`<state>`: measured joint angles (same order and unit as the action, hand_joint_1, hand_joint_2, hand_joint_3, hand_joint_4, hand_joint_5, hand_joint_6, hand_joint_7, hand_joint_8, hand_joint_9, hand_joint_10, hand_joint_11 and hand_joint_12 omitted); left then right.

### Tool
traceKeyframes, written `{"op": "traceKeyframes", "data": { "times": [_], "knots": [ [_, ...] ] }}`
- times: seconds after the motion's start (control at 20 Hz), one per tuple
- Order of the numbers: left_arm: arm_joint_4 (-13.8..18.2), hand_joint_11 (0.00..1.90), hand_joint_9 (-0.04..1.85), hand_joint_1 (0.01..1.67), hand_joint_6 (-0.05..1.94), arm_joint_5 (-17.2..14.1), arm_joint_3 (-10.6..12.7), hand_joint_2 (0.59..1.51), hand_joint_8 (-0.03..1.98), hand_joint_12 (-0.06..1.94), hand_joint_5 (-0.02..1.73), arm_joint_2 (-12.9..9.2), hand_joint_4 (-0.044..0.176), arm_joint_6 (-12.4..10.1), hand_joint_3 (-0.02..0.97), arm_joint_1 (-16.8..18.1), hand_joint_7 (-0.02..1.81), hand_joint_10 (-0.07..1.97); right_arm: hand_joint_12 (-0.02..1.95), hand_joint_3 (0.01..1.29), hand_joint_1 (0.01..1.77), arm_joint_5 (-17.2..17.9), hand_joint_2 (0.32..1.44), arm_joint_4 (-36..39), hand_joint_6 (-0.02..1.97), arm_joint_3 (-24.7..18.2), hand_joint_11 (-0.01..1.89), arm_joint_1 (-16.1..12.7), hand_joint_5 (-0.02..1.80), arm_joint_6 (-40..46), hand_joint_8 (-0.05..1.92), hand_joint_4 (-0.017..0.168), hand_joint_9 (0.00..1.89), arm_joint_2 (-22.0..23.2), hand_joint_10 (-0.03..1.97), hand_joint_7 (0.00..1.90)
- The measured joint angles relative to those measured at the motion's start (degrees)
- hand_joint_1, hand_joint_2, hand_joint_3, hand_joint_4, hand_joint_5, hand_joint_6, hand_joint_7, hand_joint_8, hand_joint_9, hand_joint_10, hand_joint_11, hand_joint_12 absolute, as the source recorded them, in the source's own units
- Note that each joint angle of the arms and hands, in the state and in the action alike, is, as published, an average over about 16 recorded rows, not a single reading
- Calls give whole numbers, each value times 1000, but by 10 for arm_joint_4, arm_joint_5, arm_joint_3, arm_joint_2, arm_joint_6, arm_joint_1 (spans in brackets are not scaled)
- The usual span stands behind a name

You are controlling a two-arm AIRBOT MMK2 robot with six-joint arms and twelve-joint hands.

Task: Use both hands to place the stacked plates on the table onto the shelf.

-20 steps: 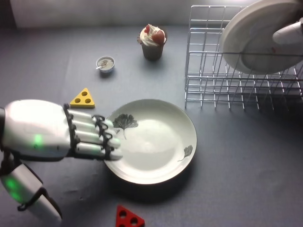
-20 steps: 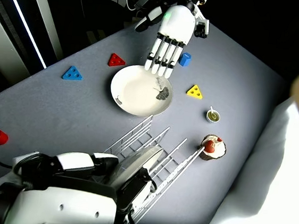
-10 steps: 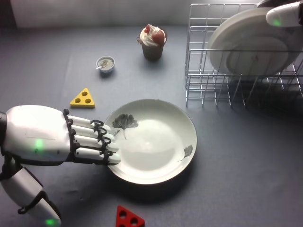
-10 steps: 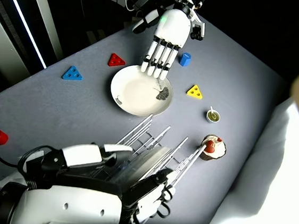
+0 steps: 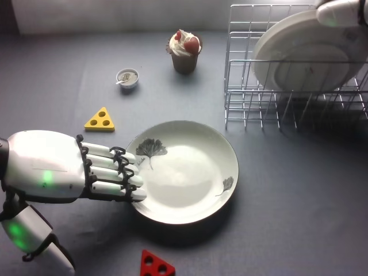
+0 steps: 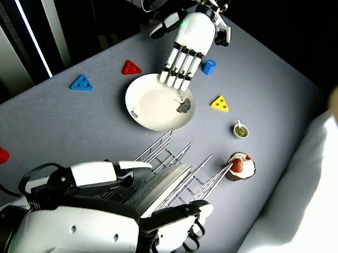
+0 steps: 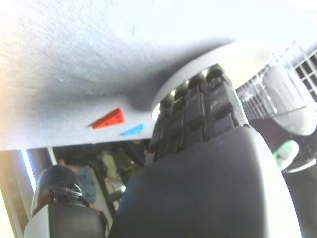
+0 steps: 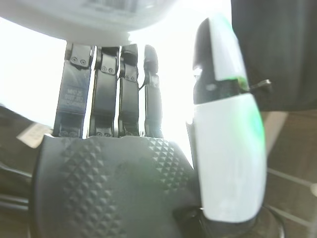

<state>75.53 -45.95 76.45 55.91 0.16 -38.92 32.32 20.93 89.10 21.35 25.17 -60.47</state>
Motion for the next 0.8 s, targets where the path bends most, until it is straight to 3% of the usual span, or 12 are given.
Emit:
{"op": "traceKeyframes", "data": {
  "times": [0.4, 0.8],
  "knots": [
    [-9, 31, 39, 124, -8, 3, 1, 914, 5, -17, 20, 2, -3, 0, 4, -22, 35, -3, 47, 14, 822, 87, 1005, 20, 10, -16, 549, -23, 466, 17, 14, -4, 479, 5, 22, 452],
    [-18, 28, 41, 128, -19, 10, 0, 915, -2, -19, 11, 6, -7, 1, 4, -46, 34, -8, 13, 13, 658, 181, 994, 140, 9, -54, 420, -35, 374, 86, 14, -4, 376, 13, 23, 377]
  ]
}}
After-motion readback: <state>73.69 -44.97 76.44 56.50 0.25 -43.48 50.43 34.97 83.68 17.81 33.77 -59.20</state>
